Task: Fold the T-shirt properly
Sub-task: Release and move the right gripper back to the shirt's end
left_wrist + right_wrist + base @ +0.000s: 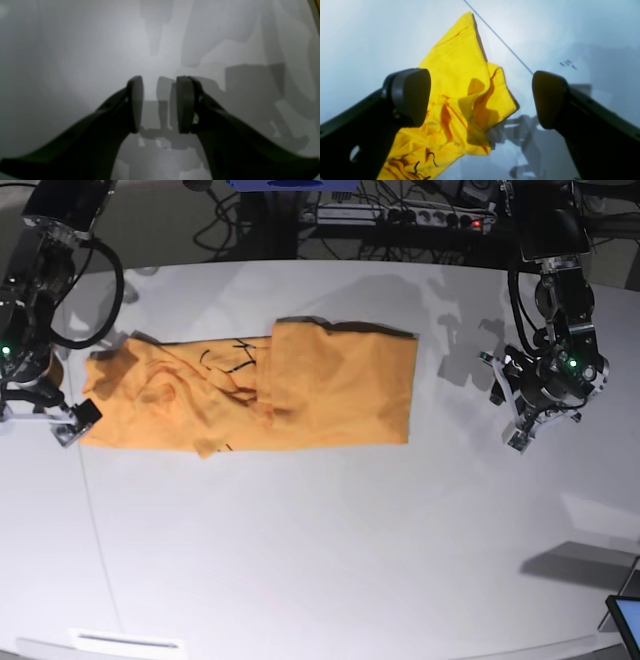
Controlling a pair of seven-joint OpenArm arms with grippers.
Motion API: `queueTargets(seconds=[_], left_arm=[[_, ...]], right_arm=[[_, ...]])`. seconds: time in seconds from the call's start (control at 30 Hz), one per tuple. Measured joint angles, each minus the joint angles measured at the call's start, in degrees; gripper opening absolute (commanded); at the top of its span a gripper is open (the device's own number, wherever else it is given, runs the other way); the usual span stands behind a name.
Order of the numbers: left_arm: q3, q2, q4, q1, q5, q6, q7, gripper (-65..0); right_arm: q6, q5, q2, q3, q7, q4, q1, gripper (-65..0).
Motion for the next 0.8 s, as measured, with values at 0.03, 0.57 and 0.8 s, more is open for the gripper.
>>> queueTargets(seconds=[0.03, 0.57, 0.8], left_arm=[[-0.02, 0.07, 0.00, 0.09, 0.02, 0.00, 0.00, -42.5], [-0.28, -0.07, 0.00, 0.46, 0.02, 0.00, 0.00, -42.5], [-0.31, -0.09, 0.02, 0.48, 0.07, 0.00, 0.02, -42.5]], right_arm=[[1.14, -0.15, -0.02, 0.15, -0.02, 0.00, 0.00, -3.0], [10.99, 23.19, 0.55, 15.56, -4.61, -10.27, -0.15, -3.9], [10.97, 32.44, 2.40, 15.39, -4.33, -17.73, -0.17, -10.7]])
